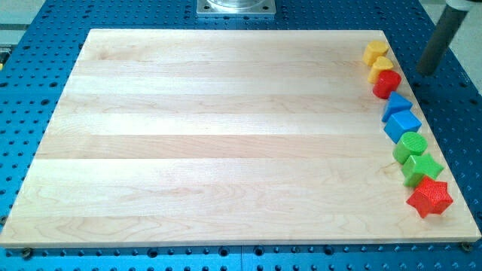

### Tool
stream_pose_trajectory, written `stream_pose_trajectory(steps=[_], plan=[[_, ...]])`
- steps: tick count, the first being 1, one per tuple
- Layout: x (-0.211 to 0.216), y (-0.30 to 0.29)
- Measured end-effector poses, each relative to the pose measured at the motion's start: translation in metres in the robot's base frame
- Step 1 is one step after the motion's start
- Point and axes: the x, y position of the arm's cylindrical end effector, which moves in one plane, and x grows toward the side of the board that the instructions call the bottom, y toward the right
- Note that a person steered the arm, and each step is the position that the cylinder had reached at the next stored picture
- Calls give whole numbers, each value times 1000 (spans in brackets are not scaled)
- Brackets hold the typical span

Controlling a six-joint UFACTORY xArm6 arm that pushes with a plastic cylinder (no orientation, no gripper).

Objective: Separate the red star from the vertical line

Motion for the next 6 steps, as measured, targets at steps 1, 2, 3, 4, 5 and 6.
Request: stream_pose_trajectory(steps=[1, 2, 3, 4, 5, 6], plan=[[92, -2], [192, -8], [238, -56], [262, -92], [269, -147], [291, -102]])
